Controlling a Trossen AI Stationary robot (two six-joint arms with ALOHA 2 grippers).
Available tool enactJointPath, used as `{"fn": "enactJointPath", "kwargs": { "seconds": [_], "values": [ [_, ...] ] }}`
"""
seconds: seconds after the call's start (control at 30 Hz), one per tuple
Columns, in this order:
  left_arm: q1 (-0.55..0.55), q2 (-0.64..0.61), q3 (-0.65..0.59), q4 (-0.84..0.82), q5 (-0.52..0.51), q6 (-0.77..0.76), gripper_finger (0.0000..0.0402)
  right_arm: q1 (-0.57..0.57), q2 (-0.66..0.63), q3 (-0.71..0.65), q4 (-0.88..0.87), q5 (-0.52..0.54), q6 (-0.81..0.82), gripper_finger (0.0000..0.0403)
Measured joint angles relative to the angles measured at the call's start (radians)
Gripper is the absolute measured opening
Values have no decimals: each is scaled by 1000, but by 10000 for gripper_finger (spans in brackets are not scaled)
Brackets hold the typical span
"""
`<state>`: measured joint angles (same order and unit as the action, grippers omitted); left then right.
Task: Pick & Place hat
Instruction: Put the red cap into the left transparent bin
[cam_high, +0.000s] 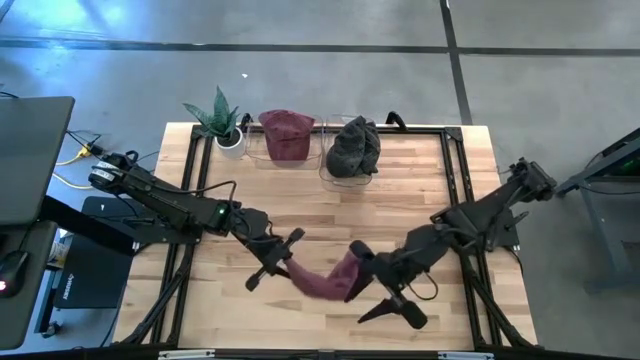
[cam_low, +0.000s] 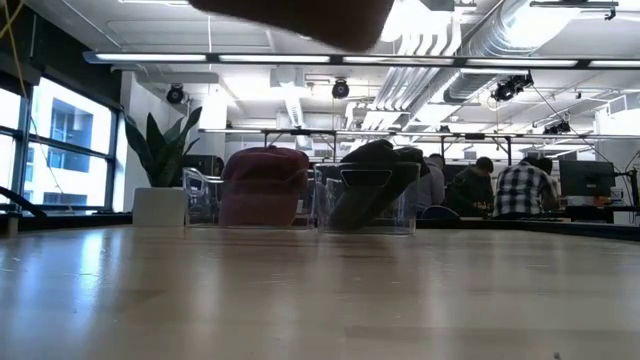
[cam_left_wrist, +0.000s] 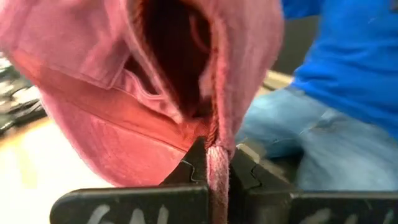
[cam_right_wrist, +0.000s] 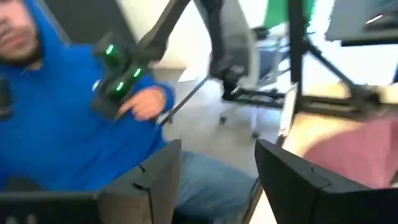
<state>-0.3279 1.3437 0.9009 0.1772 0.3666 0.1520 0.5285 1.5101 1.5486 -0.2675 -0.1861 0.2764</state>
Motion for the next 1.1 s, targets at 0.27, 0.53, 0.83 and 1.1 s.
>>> {"fn": "enactJointPath", "kwargs": {
  "seconds": [0.27,0.53,0.83,1.1],
  "values": [
    [0,1,0,-67,-321,122,0,3,-1,131,-361,408,54,183],
    [-13,66,-3,-102,-611,417,0,-73,19,67,-415,503,121,101],
    [-37,193,-1,44,-1035,586,0,-124,135,57,-543,580,124,6],
    [-54,195,-1,62,-1084,616,0,-152,291,56,-500,248,46,9]
  ]
}}
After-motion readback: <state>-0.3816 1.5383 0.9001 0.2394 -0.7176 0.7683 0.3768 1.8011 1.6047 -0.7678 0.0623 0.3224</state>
